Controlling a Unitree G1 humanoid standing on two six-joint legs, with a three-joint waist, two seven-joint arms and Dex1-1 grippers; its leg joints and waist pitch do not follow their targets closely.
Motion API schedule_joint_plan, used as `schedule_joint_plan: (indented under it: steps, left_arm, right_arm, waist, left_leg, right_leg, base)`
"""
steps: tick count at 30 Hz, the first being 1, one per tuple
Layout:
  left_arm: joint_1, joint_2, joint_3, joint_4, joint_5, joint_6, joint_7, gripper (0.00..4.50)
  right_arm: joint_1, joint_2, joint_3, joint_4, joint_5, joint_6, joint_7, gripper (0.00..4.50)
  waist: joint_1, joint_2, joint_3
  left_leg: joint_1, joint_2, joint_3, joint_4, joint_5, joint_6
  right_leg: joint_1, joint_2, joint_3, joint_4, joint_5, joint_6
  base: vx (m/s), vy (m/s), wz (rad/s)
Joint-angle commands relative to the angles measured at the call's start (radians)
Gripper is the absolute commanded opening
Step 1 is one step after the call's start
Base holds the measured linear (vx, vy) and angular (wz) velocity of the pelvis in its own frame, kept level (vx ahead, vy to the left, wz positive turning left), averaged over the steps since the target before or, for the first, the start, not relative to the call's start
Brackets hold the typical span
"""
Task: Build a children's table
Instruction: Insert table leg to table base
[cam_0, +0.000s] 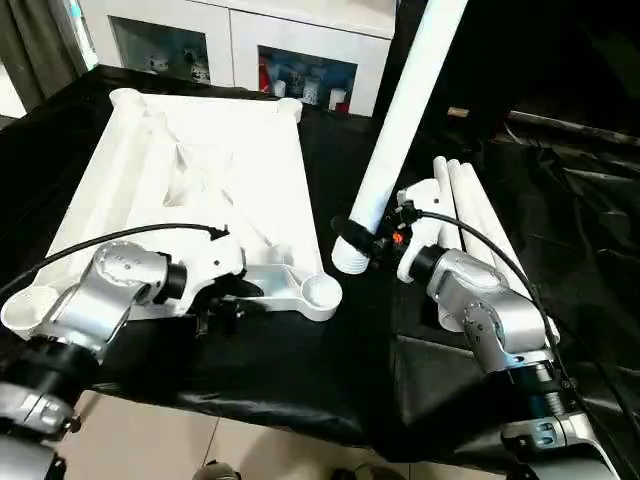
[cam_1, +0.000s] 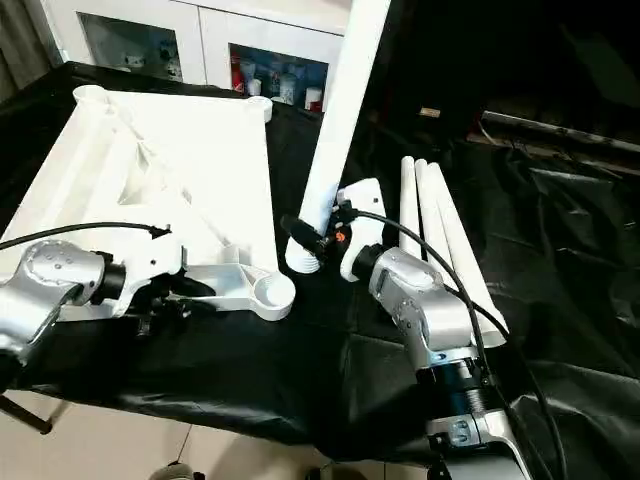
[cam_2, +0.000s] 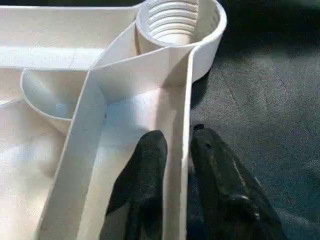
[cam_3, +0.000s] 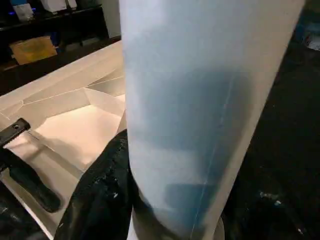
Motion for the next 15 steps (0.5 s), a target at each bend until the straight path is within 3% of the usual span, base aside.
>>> schedule_joint_plan:
  steps: [1, 8, 13, 14, 15]
  left_arm:
    - [-0.023, -0.005, -0.012, 0.009, 0.012, -0.008, -0.011, 0.73]
    - [-0.035, -0.016, -0.009, 0.031, 0.013, -0.005, -0.035, 0.21]
    - [-0.039, -0.058, 0.002, 0.056, 0.005, -0.006, 0.002, 0.00]
    - [-0.053, -0.093, 0.008, 0.071, 0.005, -0.003, 0.038, 0.00]
    - [-0.062, -0.117, 0.013, 0.079, 0.002, -0.001, 0.058, 0.00]
  right_arm:
    - [0.009, -0.011, -0.009, -0.028, 0.001, -0.011, -0.008, 1.89]
    - [0.005, -0.012, -0.010, -0.028, 0.000, -0.006, 0.005, 1.89]
    - [0.004, -0.023, 0.022, -0.046, 0.034, 0.076, 0.069, 1.89]
    - [0.001, -0.034, 0.037, -0.039, 0.026, 0.094, 0.081, 1.89]
    - [-0.004, -0.038, 0.042, -0.025, 0.010, 0.086, 0.077, 1.89]
  waist:
    - [0.001, 0.037, -0.073]
    - [0.003, 0.040, -0.071]
    - [0.004, 0.039, -0.072]
    - [0.005, 0.037, -0.072]
    - [0.004, 0.023, -0.072]
  left_leg:
    - [0.009, 0.010, 0.004, -0.076, -0.146, -0.047]
    - [0.010, 0.011, 0.004, -0.077, -0.161, -0.048]
    - [0.010, 0.012, 0.003, -0.077, -0.156, -0.043]
    - [0.009, 0.012, 0.003, -0.076, -0.149, -0.038]
    - [0.006, 0.011, 0.005, -0.075, -0.143, -0.032]
  right_leg:
    - [0.056, -0.053, 0.032, -0.056, -0.086, -0.204]
    - [0.057, -0.054, 0.032, -0.057, -0.091, -0.213]
    - [0.059, -0.053, 0.031, -0.056, -0.079, -0.217]
    - [0.061, -0.054, 0.032, -0.055, -0.068, -0.219]
    - [0.063, -0.055, 0.032, -0.057, -0.085, -0.216]
  base:
    - [0.000, 0.000, 0.00]
    - [0.000, 0.000, 0.00]
    - [0.000, 0.000, 0.00]
    - [0.000, 0.000, 0.00]
    - [0.000, 0.000, 0.00]
